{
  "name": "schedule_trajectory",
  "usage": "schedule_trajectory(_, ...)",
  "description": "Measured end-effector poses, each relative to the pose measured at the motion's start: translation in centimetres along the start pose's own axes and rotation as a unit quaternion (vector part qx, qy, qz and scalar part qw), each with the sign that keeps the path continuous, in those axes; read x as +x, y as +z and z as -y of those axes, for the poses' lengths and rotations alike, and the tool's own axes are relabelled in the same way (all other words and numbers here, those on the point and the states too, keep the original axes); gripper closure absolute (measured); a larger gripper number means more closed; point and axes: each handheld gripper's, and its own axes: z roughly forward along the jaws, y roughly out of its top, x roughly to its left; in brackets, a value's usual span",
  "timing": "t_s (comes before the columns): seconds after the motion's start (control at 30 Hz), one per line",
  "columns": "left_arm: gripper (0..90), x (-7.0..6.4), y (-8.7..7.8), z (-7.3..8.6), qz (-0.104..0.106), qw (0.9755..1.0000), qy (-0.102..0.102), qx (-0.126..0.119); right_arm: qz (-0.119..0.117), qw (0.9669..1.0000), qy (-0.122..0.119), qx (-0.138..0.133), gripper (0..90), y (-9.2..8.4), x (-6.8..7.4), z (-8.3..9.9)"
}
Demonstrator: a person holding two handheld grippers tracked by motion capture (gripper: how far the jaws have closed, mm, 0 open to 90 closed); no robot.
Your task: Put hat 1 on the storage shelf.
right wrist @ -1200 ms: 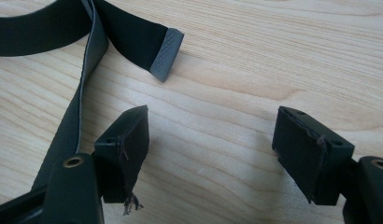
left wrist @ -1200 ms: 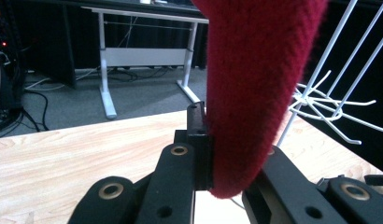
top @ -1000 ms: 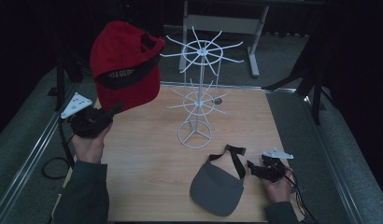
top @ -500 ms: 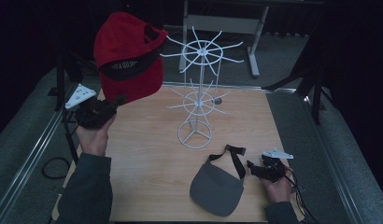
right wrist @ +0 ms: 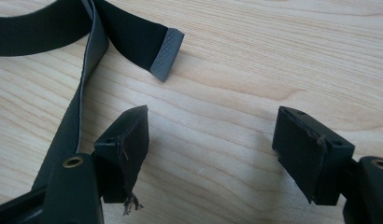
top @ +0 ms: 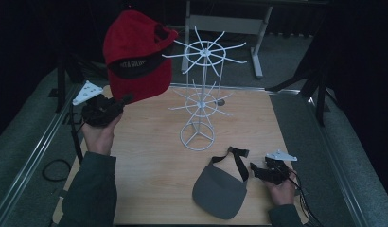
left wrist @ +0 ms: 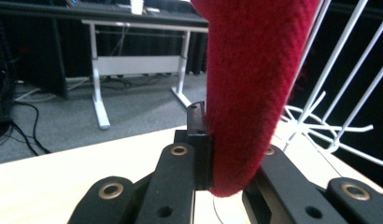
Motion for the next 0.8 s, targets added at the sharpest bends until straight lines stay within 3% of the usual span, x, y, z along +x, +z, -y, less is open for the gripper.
schedule_trajectory(0.27,85.6,0.1,1.0,1.1,-0.003,0.9985,0.028,0.046,0.000,1.0000,0.000,0.000,27.2,0.0,0.0,0.0)
schedule_trajectory(0.57,85.5,0.6,1.7,3.0,-0.041,0.9926,0.067,0.093,0.000,1.0000,0.000,0.000,27.1,0.0,0.0,0.0)
schedule_trajectory(0.8,85.3,0.8,2.7,4.8,-0.038,0.9891,0.068,0.125,0.000,1.0000,0.001,0.000,27.2,0.0,0.0,0.0)
